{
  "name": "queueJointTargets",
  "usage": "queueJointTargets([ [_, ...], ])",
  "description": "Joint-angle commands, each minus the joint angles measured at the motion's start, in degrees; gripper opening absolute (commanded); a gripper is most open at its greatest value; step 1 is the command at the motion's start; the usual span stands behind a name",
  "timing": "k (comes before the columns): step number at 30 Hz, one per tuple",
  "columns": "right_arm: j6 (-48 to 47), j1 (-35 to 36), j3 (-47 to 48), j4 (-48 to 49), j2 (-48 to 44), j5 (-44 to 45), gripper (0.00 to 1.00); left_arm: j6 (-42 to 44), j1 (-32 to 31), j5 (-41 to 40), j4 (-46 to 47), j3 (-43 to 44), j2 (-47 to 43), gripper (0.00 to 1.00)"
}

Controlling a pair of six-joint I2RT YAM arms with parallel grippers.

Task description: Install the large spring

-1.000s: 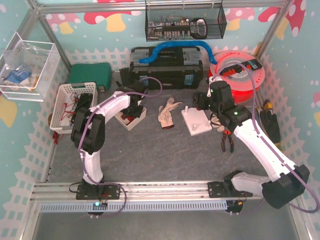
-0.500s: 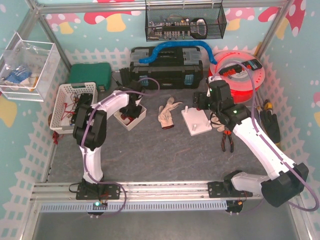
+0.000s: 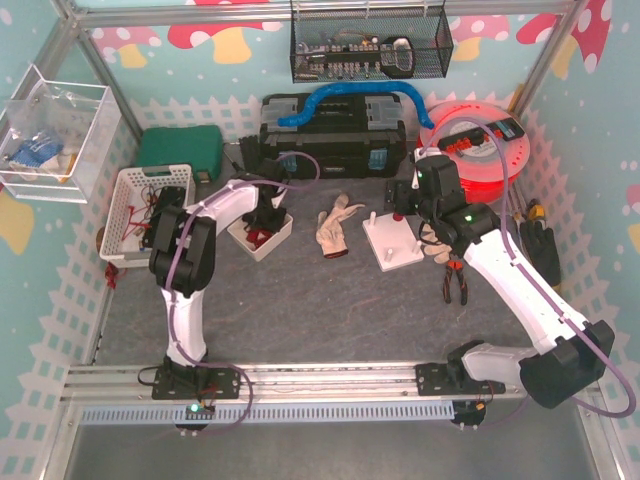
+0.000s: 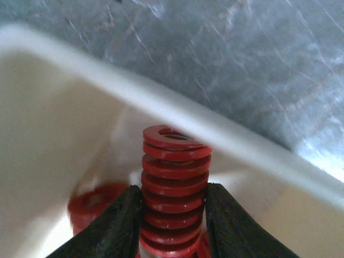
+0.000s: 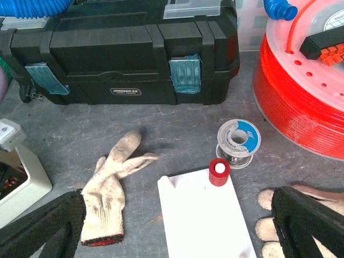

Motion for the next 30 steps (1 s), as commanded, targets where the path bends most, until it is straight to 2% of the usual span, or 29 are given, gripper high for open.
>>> queueJointTargets([
  [1,0.1,0.3,1.1,-1.7,-0.7,0.9,0.94,0.4,1.0,1.2,1.7,-1.7,5.9,0.38],
  [7,-0.4,0.3,1.3,-2.5,-1.1,1.7,0.94,0.4,1.0,-0.2,2.4,-2.8,5.9,0.36],
  [12,-0.2,0.3,0.3,-2.5,-2.1,2.1,0.94,0.7,1.0,-0.9,2.7,-2.4,5.2,0.25],
  [15,0.5,0.3,-0.4,-2.5,-2.5,2.1,0.94,0.8,1.0,-1.2,2.6,-2.1,3.7,0.22],
  [20,1.7,0.3,-0.4,-2.6,-2.4,0.8,0.94,-0.3,1.0,-1.9,2.3,-1.7,-0.8,0.14],
  [26,5.2,0.3,-1.7,-4.0,-3.5,-0.9,0.93,-2.0,1.0,0.0,2.9,-1.2,-7.7,0.08],
  [30,11.4,0.3,-1.5,-6.2,-3.9,-0.2,0.93,-3.2,1.0,0.4,5.1,-2.0,-12.3,0.04],
])
